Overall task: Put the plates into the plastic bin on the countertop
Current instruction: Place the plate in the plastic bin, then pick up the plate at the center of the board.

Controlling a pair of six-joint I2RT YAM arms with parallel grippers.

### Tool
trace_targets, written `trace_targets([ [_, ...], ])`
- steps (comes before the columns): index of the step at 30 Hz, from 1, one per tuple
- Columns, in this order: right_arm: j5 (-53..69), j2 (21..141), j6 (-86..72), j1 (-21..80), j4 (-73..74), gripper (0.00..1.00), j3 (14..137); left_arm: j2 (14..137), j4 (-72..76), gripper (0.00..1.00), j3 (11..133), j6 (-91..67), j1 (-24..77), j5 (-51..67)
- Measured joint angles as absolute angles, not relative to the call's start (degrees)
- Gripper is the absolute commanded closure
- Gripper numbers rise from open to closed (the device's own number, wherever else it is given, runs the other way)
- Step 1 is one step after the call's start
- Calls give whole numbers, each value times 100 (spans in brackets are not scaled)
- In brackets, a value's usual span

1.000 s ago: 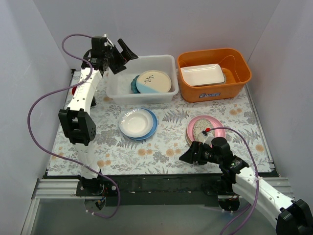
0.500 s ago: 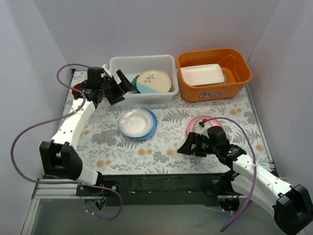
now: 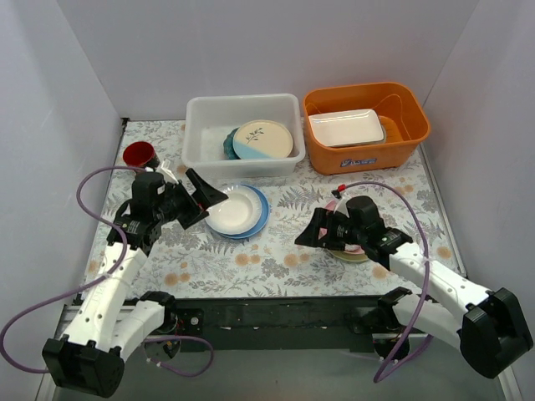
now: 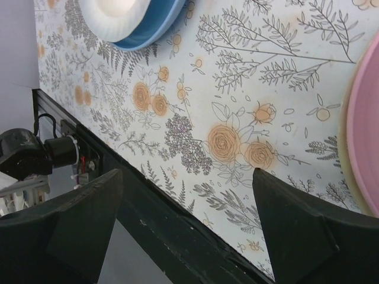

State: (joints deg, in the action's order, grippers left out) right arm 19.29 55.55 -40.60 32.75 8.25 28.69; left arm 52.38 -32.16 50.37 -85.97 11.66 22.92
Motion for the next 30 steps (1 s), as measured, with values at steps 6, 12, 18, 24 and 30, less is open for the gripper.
trace_targets([
  [6, 1970, 6062, -4071, 3277, 447, 3, 3153, 4742, -3498, 2, 4442, -8744, 1175, 2191],
  [12, 2018, 6611, -4141, 3288, -32, 5, 3323, 4897, -3647, 2, 4285, -8739, 1175, 2141],
  [18, 2115, 7319, -4246, 3304, -462, 21, 3701, 5050, -3645, 2, 4265, -8698, 1175, 2123],
  [24, 2333, 8385, -4532, 3400, -1048, 31, 4213, 5068, -3640, 2, 4091, -8678, 1175, 2121],
  [30, 2482, 9297, -4670, 3542, -1310, 37, 4864, 5070, -3647, 2, 3938, -8672, 1175, 2121],
])
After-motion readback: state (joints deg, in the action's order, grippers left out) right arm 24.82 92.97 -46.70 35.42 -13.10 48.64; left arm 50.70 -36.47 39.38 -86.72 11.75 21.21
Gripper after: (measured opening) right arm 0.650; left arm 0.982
